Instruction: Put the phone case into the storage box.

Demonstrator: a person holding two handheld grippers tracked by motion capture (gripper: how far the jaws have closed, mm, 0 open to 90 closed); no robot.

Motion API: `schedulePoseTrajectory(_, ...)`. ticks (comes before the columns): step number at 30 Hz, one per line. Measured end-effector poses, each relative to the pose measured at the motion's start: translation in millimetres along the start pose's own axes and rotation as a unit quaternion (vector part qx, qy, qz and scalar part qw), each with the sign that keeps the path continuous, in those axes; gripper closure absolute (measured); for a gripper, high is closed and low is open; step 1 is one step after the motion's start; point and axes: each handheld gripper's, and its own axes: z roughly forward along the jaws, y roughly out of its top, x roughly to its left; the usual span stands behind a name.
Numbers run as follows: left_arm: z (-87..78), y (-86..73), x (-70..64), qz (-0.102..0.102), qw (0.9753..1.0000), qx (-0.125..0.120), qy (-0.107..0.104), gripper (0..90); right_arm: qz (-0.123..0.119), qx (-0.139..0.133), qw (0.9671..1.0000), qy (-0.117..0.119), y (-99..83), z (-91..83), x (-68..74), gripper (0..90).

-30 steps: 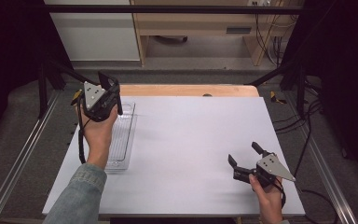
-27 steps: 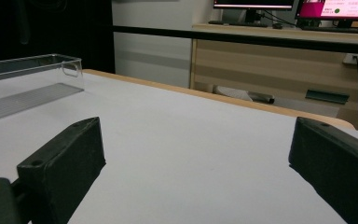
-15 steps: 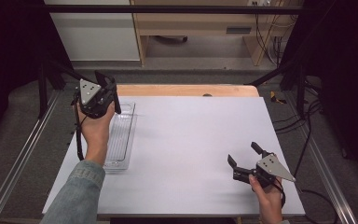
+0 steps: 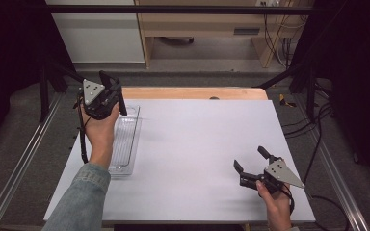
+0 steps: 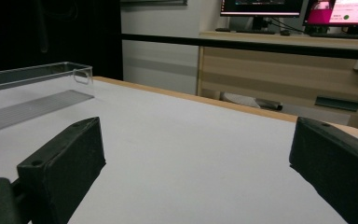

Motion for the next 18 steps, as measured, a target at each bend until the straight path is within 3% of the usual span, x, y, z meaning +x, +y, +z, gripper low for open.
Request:
schedulePoseTrajectory(6,4.6,-0.7,-2.2,-0.011,0.9999,0.0,-0.003,86.7,-0.002,-0.002,1.0,0.004,0.8,-1.8,2.1,3.3)
schedulePoseTrajectory(18,14.4,-6.1,-3.3,-0.013,0.9999,0.009,-0.001,86.7,-0.011,0.002,0.9999,0.012,0.9,-7.2,7.7,3.2)
